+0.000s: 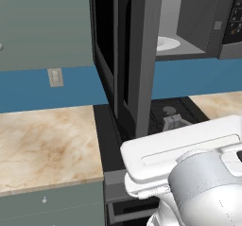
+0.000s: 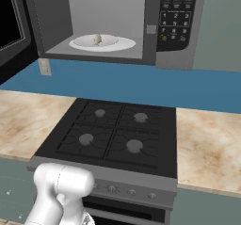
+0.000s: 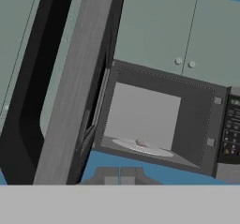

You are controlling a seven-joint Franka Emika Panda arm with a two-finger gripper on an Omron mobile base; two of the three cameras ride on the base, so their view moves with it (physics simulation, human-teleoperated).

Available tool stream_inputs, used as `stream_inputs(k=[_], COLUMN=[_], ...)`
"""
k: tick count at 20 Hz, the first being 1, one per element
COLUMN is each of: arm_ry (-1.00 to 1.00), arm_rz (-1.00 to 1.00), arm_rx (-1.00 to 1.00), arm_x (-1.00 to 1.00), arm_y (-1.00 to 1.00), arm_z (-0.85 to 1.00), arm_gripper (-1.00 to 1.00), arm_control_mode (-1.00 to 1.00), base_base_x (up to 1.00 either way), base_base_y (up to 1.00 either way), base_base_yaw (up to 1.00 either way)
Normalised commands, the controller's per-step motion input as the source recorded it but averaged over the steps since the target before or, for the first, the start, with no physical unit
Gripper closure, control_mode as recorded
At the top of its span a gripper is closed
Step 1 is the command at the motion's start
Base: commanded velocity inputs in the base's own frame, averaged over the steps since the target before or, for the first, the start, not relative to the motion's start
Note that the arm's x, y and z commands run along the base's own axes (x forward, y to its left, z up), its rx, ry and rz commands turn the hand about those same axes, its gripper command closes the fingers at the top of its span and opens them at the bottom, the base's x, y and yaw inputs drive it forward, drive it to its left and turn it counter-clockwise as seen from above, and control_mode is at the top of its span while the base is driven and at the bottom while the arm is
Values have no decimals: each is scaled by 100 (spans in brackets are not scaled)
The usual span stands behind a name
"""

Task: Transport the fish from the fridge to the microwave and turn on the microwave.

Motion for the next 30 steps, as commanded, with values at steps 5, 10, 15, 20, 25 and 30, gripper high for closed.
stream_inputs(k=[5, 10, 15, 20, 25, 30], arm_ry=[0, 0, 0, 0, 0, 0], arm_rz=[-6, -6, -7, -7, -7, -7], arm_rx=[0, 0, 0, 0, 0, 0], arm_x=[0, 0, 0, 0, 3, 3], arm_y=[21, 21, 23, 24, 20, 23], arm_z=[0, -4, -12, -17, -15, -14], arm_gripper=[100, 100, 100, 100, 100, 100], arm_control_mode=[-100, -100, -100, -100, -100, -100], base_base_x=[0, 0, 0, 0, 0, 0], base_base_y=[0, 0, 0, 0, 0, 0], base_base_yaw=[0, 0, 0, 0, 0, 0])
